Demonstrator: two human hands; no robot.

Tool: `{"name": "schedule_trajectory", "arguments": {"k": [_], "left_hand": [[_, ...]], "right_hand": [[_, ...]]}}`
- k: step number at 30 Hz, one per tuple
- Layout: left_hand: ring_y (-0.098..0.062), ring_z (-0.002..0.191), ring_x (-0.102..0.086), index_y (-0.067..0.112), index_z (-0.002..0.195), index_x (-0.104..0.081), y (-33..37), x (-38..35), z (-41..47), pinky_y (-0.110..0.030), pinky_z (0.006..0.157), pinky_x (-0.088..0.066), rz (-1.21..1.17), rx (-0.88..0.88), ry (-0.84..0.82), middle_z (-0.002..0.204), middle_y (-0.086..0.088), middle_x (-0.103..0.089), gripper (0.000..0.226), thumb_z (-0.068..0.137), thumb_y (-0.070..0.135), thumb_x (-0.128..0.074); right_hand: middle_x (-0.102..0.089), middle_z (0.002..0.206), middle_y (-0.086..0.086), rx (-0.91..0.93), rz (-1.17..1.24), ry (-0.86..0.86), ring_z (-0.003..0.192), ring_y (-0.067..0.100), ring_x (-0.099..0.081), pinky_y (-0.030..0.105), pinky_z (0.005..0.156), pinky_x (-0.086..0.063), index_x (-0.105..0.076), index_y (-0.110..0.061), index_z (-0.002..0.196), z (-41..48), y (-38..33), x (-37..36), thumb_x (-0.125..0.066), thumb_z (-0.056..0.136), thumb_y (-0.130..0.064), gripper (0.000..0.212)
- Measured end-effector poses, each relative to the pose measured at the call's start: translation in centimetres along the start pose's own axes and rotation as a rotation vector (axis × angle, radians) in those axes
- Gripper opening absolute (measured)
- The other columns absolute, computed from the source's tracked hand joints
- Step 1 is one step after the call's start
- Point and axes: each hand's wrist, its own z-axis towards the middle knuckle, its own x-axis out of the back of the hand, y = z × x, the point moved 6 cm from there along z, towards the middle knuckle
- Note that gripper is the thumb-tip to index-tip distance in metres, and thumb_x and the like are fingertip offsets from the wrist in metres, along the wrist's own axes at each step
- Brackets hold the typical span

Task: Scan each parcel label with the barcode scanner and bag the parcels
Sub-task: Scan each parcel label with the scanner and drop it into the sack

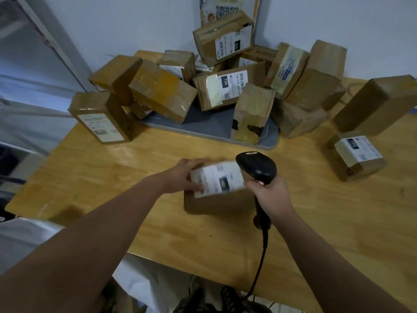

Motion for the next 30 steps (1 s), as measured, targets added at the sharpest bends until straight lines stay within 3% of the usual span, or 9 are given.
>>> {"name": "schedule_trajectory", "arguments": {"k": [3, 6, 9, 11, 15, 20, 25, 28, 30], "left_hand": [[-0.024, 0.138, -0.031, 0.036, 0.15, -0.022, 2.5, 0.8, 0.3, -0.037, 0.109, -0.036, 0.056, -0.147, 0.117, 0.157, 0.002, -0.013, 0.087, 0.083, 0.02, -0.074], [-0.031, 0.132, -0.042, 0.02, 0.152, -0.016, 2.2, 1.5, 0.5, -0.04, 0.103, -0.041, 0.022, 0.081, 0.329, 0.155, -0.011, -0.019, 0.09, 0.083, 0.037, -0.073], [-0.035, 0.128, -0.045, 0.013, 0.149, -0.016, 0.7, -0.4, 0.1, -0.044, 0.093, -0.048, -0.307, 0.37, 0.156, 0.15, -0.014, -0.03, 0.094, 0.082, 0.054, -0.067], [-0.03, 0.119, -0.051, 0.011, 0.145, -0.026, 0.7, -1.9, -0.4, -0.04, 0.086, -0.052, -0.543, 0.368, 0.056, 0.143, -0.01, -0.043, 0.087, 0.081, 0.053, -0.069], [-0.017, 0.098, -0.06, 0.009, 0.123, -0.055, 0.7, -2.2, -0.4, -0.026, 0.08, -0.052, -0.76, 0.19, 0.399, 0.123, -0.007, -0.062, 0.054, 0.079, 0.029, -0.079], [-0.019, 0.115, -0.047, 0.025, 0.133, -0.04, 2.3, -3.4, 0.5, -0.035, 0.093, -0.048, -0.748, 0.109, 0.517, 0.142, -0.005, -0.029, 0.079, 0.068, 0.033, -0.085], [-0.023, 0.115, -0.044, 0.029, 0.144, -0.012, 4.3, -4.7, 1.4, -0.034, 0.084, -0.047, -0.845, 0.149, 0.516, 0.141, -0.011, -0.029, 0.105, 0.069, 0.027, -0.085], [-0.025, 0.123, -0.047, 0.032, 0.149, -0.001, 4.5, -5.8, 2.1, -0.041, 0.098, -0.046, -0.943, 0.15, 0.446, 0.145, -0.008, -0.036, 0.127, 0.058, 0.04, -0.089], [-0.024, 0.125, -0.048, 0.032, 0.15, -0.003, 5.5, -6.0, 1.9, -0.048, 0.105, -0.043, -0.9, 0.095, 0.403, 0.141, -0.006, -0.044, 0.126, 0.057, 0.037, -0.089]], "right_hand": [[-0.059, 0.112, 0.004, 0.102, -0.164, 0.004, 0.109, 0.026, -0.053, 0.045, 0.093, -0.046, -0.058, -0.038, 0.085, -0.1, -0.8, 0.2, -0.075, 0.065, -0.03, 0.028], [-0.06, 0.122, 0.003, 0.095, -0.262, -0.056, 0.121, 0.031, -0.049, 0.052, 0.101, -0.042, -0.062, -0.038, 0.097, 0.1, -0.6, 0.0, -0.07, 0.053, -0.048, 0.046], [-0.064, 0.109, -0.004, -0.015, -0.136, -0.204, 0.111, 0.025, -0.056, 0.037, 0.088, -0.048, -0.059, -0.029, 0.117, -0.1, 0.6, -0.5, -0.078, 0.066, -0.028, 0.055], [-0.059, 0.124, -0.002, -0.046, -0.097, -0.29, 0.118, 0.021, -0.052, 0.029, 0.089, -0.043, -0.042, -0.025, 0.141, -0.5, 1.7, -1.1, -0.077, 0.075, -0.015, 0.076], [-0.035, 0.153, -0.001, -0.023, 0.056, -0.191, 0.129, 0.018, -0.044, 0.023, 0.094, -0.04, -0.034, -0.04, 0.139, -1.9, 2.3, -1.7, -0.074, 0.076, -0.007, 0.082], [-0.052, 0.138, -0.002, -0.08, 0.27, -0.141, 0.123, 0.025, -0.054, 0.055, 0.101, -0.046, -0.019, -0.041, 0.15, -2.4, 4.4, -2.2, -0.08, 0.056, -0.028, 0.113], [-0.063, 0.126, -0.004, -0.141, 0.437, -0.131, 0.117, 0.025, -0.06, 0.05, 0.097, -0.051, -0.028, -0.045, 0.146, -2.6, 5.8, -1.3, -0.083, 0.061, -0.023, 0.104], [-0.07, 0.112, -0.007, -0.118, 0.499, -0.156, 0.103, 0.015, -0.067, 0.034, 0.08, -0.057, -0.048, -0.046, 0.126, -2.3, 5.4, -1.1, -0.076, 0.075, -0.003, 0.073], [-0.072, 0.097, -0.003, -0.13, 0.543, -0.136, 0.086, 0.014, -0.07, 0.027, 0.067, -0.055, -0.056, -0.029, 0.122, -2.1, 4.7, -0.7, -0.07, 0.08, 0.004, 0.055]]}}
